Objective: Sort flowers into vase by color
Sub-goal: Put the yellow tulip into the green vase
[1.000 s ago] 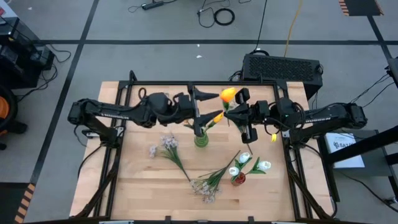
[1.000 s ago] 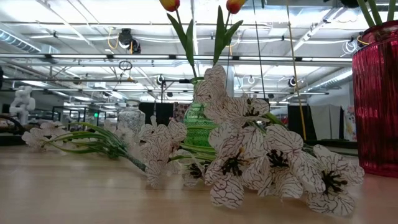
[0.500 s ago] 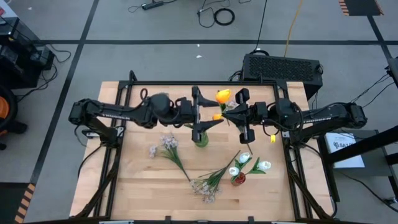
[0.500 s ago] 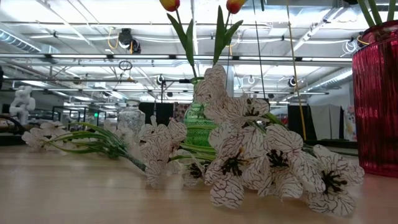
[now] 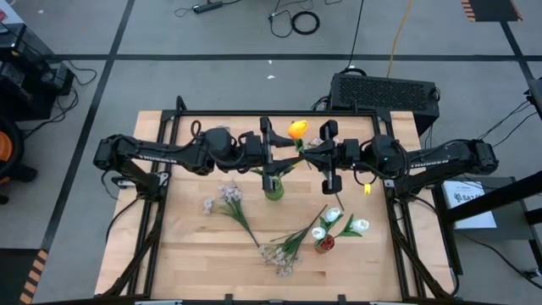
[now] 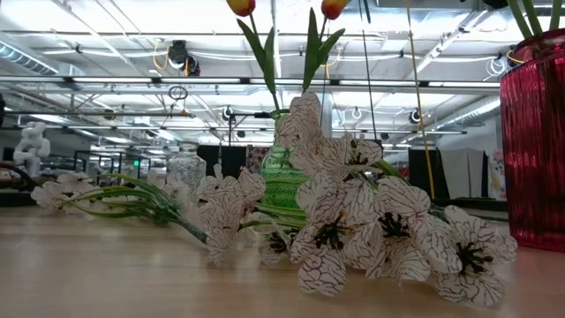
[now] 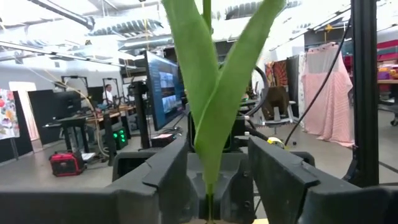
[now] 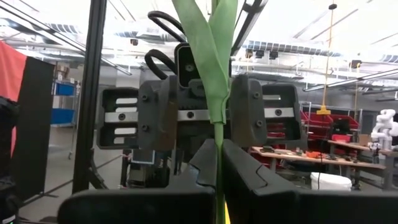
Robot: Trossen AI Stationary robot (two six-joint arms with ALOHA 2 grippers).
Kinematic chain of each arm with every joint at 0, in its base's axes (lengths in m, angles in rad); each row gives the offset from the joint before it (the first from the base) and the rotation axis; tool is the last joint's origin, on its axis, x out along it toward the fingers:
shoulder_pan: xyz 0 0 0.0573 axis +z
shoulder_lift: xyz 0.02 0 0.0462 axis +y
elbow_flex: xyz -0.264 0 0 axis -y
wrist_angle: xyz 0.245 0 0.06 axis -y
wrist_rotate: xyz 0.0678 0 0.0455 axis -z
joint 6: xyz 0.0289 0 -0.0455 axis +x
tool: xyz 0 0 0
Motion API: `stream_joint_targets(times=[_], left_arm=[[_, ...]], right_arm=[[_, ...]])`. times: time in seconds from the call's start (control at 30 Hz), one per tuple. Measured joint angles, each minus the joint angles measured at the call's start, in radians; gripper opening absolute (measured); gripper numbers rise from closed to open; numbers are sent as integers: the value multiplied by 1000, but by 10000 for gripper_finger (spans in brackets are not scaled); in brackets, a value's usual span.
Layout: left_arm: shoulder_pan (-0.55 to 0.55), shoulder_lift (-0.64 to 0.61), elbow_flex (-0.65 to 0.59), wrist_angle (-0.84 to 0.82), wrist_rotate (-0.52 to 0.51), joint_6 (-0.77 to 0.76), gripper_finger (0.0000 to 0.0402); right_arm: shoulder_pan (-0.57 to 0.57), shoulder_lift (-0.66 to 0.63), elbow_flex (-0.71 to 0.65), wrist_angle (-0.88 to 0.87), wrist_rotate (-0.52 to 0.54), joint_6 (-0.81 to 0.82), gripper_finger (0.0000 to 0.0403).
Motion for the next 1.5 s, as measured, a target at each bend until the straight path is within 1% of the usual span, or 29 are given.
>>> stream_joint_targets(times=[0.23, 0.47, 0.57, 0.77, 0.83, 0.97, 1.17, 1.23, 1.33, 1.43, 1.5], left_arm=[[1, 0, 0, -9, -3, 0, 126], [8, 6, 0, -25, -3, 0, 107], [8, 6, 0, -23, -3, -1, 92], [7, 6, -1, -23, -3, 0, 43], [7, 6, -1, -26, 14, 0, 27], [5, 6, -2, -30, 71, -2, 12], [-25, -11, -2, -72, 90, -1, 9], [-36, -40, -2, -106, 90, 1, 9], [-55, -92, -2, -153, 89, 8, 8], [-81, -151, -2, -240, 88, 9, 8], [-98, -183, -2, -288, 72, 10, 8]], right_arm=[[0, 0, 0, -7, 0, 0, 2], [0, 0, 0, -7, 0, -4, 2], [0, 0, 0, -7, 0, -4, 2], [0, 0, 0, -7, -1, -5, 2], [0, 0, 1, -14, -6, -8, 9], [1, -1, 1, -23, -27, 6, 39], [0, -13, 1, -34, -157, 92, 114], [0, -36, 1, -52, -181, 113, 141], [0, -77, 1, -102, -184, 128, 179], [0, -116, 1, -155, -181, 127, 209], [0, -141, 1, -188, -153, 126, 223]])
